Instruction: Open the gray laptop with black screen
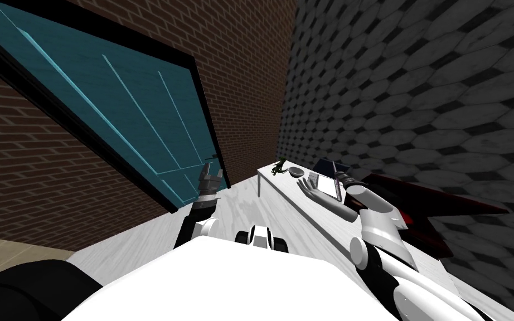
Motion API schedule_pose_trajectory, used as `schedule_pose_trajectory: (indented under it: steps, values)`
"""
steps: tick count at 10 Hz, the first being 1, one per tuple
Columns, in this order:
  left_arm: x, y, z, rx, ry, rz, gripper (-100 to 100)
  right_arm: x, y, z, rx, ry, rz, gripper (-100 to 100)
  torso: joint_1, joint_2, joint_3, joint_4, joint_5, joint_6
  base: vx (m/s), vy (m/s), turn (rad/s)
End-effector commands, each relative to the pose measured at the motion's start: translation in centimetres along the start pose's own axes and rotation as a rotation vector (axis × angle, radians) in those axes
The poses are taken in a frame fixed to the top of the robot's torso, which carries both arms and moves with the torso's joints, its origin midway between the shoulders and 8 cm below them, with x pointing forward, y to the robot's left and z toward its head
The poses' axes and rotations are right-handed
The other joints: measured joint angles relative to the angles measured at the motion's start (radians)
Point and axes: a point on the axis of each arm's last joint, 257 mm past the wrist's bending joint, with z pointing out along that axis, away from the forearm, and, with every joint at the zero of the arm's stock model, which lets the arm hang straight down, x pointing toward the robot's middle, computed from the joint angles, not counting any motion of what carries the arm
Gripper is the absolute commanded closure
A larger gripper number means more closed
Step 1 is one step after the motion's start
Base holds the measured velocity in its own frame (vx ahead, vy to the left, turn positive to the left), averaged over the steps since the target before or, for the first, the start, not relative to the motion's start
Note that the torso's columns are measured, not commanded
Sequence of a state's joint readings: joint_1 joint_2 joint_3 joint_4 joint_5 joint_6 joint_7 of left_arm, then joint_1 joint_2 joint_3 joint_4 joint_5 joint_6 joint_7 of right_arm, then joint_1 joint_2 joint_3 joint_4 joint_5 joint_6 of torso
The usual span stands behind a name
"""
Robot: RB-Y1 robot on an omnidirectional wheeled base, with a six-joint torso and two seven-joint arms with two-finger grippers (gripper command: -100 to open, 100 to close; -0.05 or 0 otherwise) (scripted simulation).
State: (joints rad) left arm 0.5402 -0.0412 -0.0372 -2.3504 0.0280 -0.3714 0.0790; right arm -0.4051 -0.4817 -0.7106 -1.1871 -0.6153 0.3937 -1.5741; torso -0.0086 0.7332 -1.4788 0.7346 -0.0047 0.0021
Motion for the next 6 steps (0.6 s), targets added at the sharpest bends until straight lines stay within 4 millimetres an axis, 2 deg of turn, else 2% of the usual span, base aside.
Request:
schedule_pose_trajectory:
  steps: [1, 2, 3, 4, 5, 6]
  values:
    - [0.0, 0.0, 0.0, 0.000, 0.000, 0.000, 0, 0.6, 2.3, 0.3, -0.049, 0.008, -0.036, 100, 0.001, 0.001, 0.001, 0.000, -0.001, -0.003, -0.031, 0.018, 0.127]
    - [0.0, 0.0, 0.0, 0.000, 0.000, 0.000, 0, 2.0, 4.0, 0.5, -0.087, 0.032, -0.076, 100, 0.003, 0.002, 0.001, 0.001, 0.001, -0.001, -0.035, 0.021, 0.187]
    - [0.0, 0.0, 0.0, 0.000, 0.000, 0.000, 0, 1.2, 4.5, 0.5, -0.097, 0.015, -0.071, 100, 0.004, 0.002, 0.001, 0.001, 0.001, -0.002, -0.030, 0.017, 0.108]
    - [0.0, 0.0, 0.0, 0.000, 0.000, 0.000, 0, 2.6, 6.1, 0.6, -0.133, 0.037, -0.111, 100, 0.003, 0.001, 0.001, 0.000, 0.000, -0.001, -0.036, 0.026, 0.196]
    - [0.0, 0.0, 0.0, 0.000, 0.000, 0.000, 0, 1.7, 6.7, 0.6, -0.143, 0.019, -0.106, 100, 0.002, 0.000, 0.000, 0.000, 0.000, -0.002, -0.032, 0.026, 0.098]
    - [0.0, 0.0, 0.0, 0.000, 0.000, 0.000, 0, 2.6, 8.5, 0.6, -0.182, 0.029, -0.138, 100, 0.000, -0.001, -0.001, 0.000, 0.000, -0.001, -0.032, 0.031, 0.200]
